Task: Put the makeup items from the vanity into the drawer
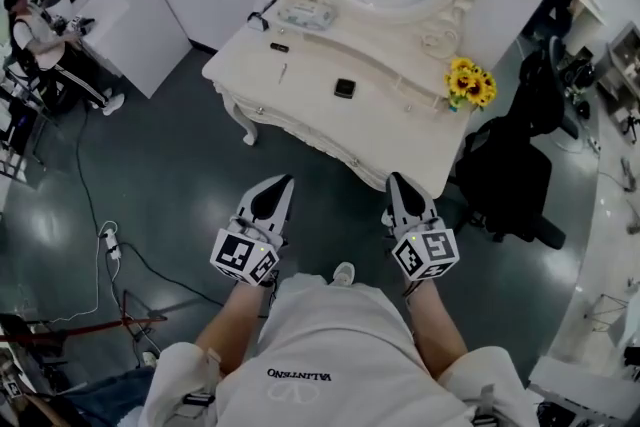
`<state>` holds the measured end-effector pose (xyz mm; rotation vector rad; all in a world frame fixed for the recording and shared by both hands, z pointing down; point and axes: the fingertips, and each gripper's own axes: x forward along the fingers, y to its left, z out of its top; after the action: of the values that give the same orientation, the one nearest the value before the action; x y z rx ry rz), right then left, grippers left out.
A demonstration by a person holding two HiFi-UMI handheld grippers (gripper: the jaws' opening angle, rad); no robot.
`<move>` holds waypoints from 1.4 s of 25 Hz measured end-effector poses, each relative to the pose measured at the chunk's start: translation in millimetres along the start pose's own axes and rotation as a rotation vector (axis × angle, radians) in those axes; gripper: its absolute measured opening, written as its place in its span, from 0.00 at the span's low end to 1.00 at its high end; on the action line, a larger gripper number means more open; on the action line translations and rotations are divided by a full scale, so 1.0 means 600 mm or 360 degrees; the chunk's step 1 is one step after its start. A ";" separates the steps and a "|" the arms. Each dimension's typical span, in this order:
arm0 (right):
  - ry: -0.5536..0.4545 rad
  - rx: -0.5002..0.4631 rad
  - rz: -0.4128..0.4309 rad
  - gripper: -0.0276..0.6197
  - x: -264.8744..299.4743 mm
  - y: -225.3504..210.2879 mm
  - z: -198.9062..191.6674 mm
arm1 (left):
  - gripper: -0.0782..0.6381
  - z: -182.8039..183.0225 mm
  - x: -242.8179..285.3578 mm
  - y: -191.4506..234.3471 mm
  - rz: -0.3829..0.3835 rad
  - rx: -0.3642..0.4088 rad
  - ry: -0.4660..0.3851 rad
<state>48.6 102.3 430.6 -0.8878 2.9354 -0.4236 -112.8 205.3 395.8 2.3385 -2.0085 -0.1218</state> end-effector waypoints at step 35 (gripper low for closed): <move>0.0312 0.0137 -0.0271 0.06 0.416 -0.229 -0.045 | 0.66 -0.174 0.497 0.252 -0.0235 -0.0174 0.0551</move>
<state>-89.2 -138.0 503.0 -1.1510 2.9957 -0.6779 -206.6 -113.5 507.2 2.2519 -1.6289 0.1533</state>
